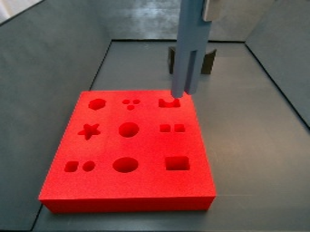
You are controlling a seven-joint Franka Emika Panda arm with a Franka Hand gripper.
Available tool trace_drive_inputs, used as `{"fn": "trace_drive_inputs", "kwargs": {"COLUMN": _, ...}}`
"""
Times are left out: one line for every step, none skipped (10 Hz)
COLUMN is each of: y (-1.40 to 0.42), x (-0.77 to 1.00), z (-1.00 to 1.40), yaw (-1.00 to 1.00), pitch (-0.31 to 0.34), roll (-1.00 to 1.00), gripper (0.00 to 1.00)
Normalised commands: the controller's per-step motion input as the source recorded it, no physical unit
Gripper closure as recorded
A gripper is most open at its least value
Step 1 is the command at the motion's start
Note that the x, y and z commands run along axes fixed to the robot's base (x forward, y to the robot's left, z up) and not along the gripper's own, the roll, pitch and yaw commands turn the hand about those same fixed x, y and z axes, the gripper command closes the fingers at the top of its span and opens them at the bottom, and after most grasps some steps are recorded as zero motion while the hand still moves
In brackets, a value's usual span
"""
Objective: Pick up the double-square object. Move up. Move to above the board. Insert the double-square object.
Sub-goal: Insert the double-square object.
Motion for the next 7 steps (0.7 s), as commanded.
{"fn": "trace_drive_inputs", "kwargs": {"y": -0.02, "x": 0.0, "z": -0.17, "yaw": -1.0, "pitch": 0.0, "roll": 0.01, "gripper": 1.0}}
{"fn": "trace_drive_inputs", "kwargs": {"y": -0.03, "x": 0.0, "z": -0.15, "yaw": -1.0, "pitch": 0.0, "roll": 0.0, "gripper": 1.0}}
{"fn": "trace_drive_inputs", "kwargs": {"y": -0.08, "x": 0.35, "z": -0.14, "yaw": -0.73, "pitch": 0.0, "roll": 0.01, "gripper": 1.0}}
{"fn": "trace_drive_inputs", "kwargs": {"y": -0.24, "x": 0.49, "z": -0.19, "yaw": -0.53, "pitch": 0.0, "roll": 0.02, "gripper": 1.0}}
{"fn": "trace_drive_inputs", "kwargs": {"y": -0.32, "x": 0.37, "z": -0.34, "yaw": -0.54, "pitch": 0.0, "roll": 0.08, "gripper": 1.0}}
{"fn": "trace_drive_inputs", "kwargs": {"y": -0.26, "x": 0.17, "z": -0.35, "yaw": -0.54, "pitch": 0.109, "roll": 0.16, "gripper": 1.0}}
{"fn": "trace_drive_inputs", "kwargs": {"y": -0.26, "x": 0.09, "z": -0.15, "yaw": -0.57, "pitch": 0.134, "roll": 0.13, "gripper": 1.0}}
